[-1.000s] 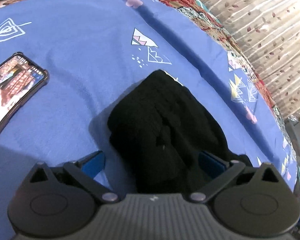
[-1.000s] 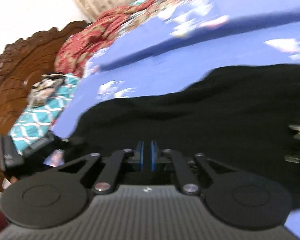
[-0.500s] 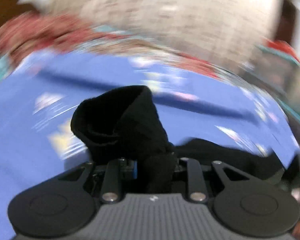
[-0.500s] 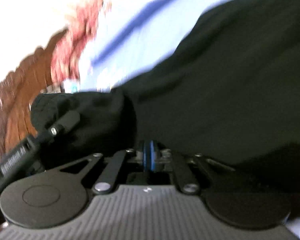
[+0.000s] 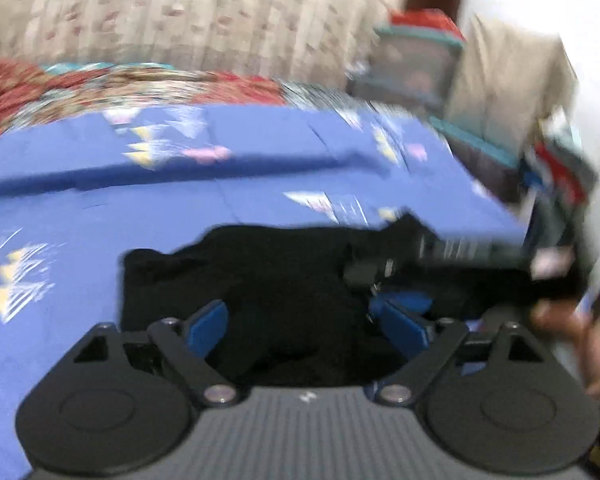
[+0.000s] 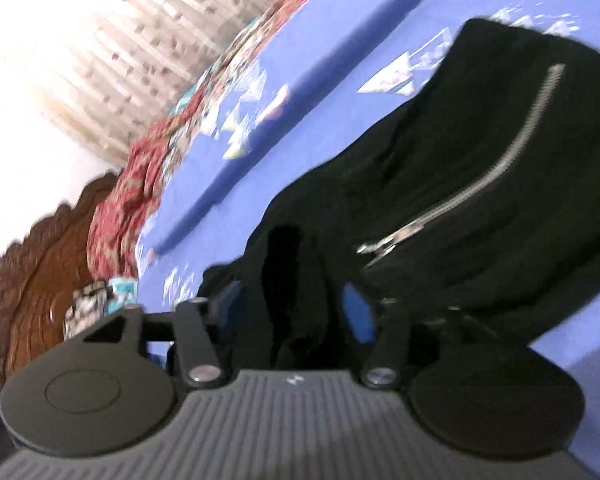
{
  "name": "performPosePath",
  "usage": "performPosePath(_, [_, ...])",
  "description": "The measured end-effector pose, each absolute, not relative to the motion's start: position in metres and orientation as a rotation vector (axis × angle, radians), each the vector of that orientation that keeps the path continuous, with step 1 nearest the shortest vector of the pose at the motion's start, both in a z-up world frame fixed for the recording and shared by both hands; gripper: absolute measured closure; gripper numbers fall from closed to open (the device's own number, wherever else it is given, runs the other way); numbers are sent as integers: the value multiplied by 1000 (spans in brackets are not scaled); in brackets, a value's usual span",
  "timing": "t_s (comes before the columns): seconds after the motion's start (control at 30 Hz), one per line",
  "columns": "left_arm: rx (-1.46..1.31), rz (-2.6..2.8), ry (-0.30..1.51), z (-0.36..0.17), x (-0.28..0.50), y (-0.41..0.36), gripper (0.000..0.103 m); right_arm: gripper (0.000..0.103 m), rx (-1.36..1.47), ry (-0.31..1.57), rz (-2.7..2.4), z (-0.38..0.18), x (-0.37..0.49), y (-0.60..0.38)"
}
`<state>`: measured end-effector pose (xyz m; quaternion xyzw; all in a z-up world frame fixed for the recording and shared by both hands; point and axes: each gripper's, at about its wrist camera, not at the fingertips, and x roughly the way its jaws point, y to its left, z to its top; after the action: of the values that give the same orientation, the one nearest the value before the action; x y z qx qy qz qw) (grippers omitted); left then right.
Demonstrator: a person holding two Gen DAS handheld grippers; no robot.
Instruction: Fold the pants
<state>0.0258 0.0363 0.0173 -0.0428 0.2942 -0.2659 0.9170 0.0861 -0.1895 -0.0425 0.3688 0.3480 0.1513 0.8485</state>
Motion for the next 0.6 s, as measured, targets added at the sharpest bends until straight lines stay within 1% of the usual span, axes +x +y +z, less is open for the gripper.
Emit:
performPosePath(0.07, [-190,-466,609,23,31,66,16,36,739,762,334,-45,94,-178])
performPosePath(0.1, [-230,-428,619,22,33,80,19,33,706,776,343,-47,102,-168])
performPosePath(0.13, [-271,-389,636,19,37,92,21,33,667,792,344,-52,101,-171])
performPosePath(0.2, [-328,-316,687,14,51,107,39,34,592,850,339,-58,110,-156])
performPosePath(0.23, [-356,-289,709,9,56,112,43,39,558,847,348,-57,111,-148])
performPosePath(0.27, [-382,-277,724,5,59,117,48,73,497,832,355,-52,109,-141])
performPosePath(0.3, [-397,-269,734,2,61,118,53,81,448,827,364,-49,108,-138])
performPosePath(0.33, [-400,-264,741,0,63,118,55,82,418,817,367,-44,105,-137])
performPosePath(0.37, [-394,-265,747,-2,65,114,59,88,402,793,366,-41,104,-136])
performPosePath(0.5, [-371,-317,778,-12,79,88,67,88,276,720,271,-36,99,-147])
performPosePath(0.6, [-324,-370,805,-22,84,64,68,86,278,783,233,-59,108,-162])
